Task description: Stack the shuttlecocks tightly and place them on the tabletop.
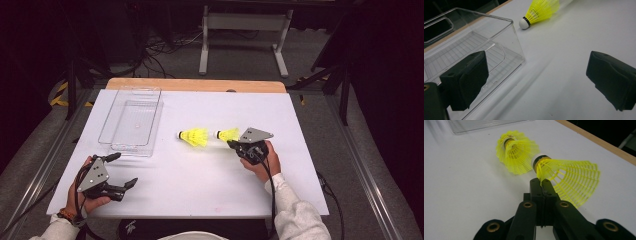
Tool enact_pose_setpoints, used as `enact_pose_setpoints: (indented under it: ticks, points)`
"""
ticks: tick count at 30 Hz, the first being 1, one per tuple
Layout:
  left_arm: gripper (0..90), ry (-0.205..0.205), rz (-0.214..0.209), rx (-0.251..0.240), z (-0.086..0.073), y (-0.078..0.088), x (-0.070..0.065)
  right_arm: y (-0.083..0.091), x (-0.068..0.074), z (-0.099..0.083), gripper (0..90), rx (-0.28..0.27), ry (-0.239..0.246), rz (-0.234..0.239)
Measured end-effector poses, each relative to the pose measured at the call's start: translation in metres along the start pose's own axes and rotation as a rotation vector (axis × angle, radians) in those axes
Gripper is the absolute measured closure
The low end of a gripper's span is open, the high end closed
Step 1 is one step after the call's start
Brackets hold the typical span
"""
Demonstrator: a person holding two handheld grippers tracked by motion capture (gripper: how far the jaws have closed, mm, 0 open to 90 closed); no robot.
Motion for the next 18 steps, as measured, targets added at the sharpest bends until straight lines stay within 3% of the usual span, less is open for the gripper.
enact_pose_setpoints:
  ticks: [18]
  points:
    - [5.1, 0.004, -0.007, -0.006, 0.000, 0.001, -0.001, -0.025, 0.010, 0.006, 90.0, 0.030, 0.023, 0.037]
Point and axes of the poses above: each handheld gripper's, and its own axes: y roughly backward along the jaws, z roughly out of its top, x roughly to its left, the point moved 5 cm from there along -y, roughly forward along the jaws, and after that the axes turned 3 degrees about -z, right-handed, at the moved point
